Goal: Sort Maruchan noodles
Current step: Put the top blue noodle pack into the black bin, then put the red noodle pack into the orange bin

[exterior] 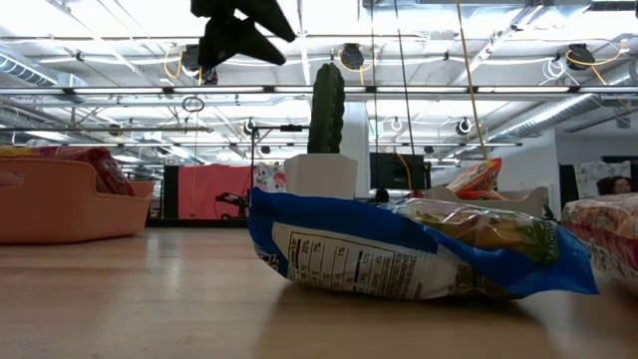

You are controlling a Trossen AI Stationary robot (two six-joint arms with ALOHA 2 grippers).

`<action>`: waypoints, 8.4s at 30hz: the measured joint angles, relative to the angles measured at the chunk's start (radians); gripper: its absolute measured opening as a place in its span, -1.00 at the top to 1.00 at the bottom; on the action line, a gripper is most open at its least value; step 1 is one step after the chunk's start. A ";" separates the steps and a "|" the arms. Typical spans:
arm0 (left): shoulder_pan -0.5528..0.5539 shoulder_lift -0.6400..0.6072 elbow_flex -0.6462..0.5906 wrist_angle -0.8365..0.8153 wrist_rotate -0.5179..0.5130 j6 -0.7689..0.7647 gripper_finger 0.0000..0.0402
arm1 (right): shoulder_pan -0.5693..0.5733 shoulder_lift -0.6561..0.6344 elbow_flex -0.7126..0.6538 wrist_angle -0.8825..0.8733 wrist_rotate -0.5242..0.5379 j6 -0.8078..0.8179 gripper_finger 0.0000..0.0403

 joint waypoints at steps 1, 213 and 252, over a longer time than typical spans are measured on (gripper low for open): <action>-0.004 0.000 0.000 -0.016 0.008 -0.003 0.21 | -0.004 0.004 0.000 -0.017 0.001 -0.004 0.18; 0.552 -0.403 0.000 -0.621 0.572 0.371 0.35 | -1.287 0.183 0.617 0.102 -0.029 -1.484 0.51; 0.775 -0.493 -0.249 -0.941 0.493 0.786 0.13 | -1.282 0.236 0.617 0.145 0.079 -1.096 0.51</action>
